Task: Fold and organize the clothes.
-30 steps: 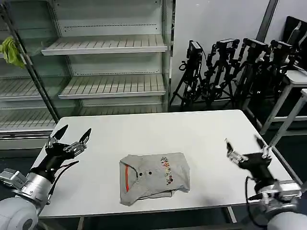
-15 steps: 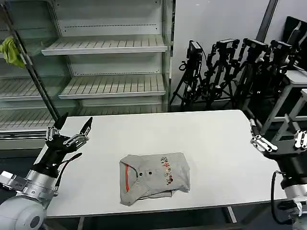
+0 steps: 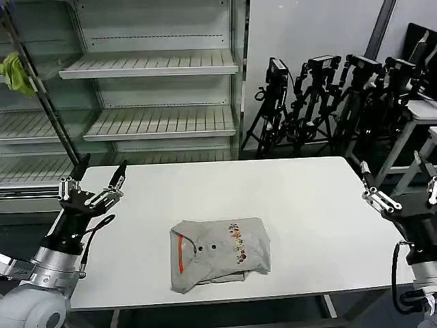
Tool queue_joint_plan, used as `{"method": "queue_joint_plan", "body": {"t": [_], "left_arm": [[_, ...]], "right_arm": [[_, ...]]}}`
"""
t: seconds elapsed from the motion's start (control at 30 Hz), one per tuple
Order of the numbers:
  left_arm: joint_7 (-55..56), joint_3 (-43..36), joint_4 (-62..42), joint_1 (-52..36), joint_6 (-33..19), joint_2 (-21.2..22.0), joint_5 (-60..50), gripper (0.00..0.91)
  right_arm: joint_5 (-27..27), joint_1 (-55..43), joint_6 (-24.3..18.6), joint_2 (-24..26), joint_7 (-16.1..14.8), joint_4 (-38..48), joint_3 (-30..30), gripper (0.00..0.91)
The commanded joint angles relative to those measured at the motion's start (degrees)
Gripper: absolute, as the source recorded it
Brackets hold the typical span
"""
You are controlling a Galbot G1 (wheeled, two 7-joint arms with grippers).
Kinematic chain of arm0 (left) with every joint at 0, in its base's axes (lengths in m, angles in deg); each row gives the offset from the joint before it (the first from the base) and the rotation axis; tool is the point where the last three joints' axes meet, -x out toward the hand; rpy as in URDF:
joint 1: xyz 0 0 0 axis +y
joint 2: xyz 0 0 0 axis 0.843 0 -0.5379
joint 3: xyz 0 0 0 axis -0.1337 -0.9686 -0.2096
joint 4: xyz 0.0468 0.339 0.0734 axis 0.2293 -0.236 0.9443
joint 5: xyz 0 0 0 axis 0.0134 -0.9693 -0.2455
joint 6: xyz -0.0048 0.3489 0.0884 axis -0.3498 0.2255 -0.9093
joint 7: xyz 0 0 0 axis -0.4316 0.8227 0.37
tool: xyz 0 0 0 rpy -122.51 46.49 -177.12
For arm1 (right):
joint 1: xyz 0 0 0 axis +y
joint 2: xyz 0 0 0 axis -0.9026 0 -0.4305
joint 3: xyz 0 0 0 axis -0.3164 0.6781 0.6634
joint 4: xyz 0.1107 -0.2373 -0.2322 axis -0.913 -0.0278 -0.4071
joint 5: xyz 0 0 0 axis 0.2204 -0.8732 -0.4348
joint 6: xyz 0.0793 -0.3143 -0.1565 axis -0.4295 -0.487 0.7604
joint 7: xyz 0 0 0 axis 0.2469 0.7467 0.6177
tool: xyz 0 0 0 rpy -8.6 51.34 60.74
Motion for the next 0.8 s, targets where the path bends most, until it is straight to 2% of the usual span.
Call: {"method": "queue_joint_plan", "body": {"t": [0.03,0.8], "left_arm": [[0.1,-0.3,-0.1,0.7,-2.2,0.7,-0.5,0.907],[0.6,-0.2,-0.1,0.9,-2.0,-0.1,-0.3,0.907]], "right_arm": [[-1.6,-1.5,-3.0,-0.8,-2.4,2.2,3.1,0.907],[-1.6,-0.9,-2.5,-1.5,-1.6,2.0,4.9,0.907]]}}
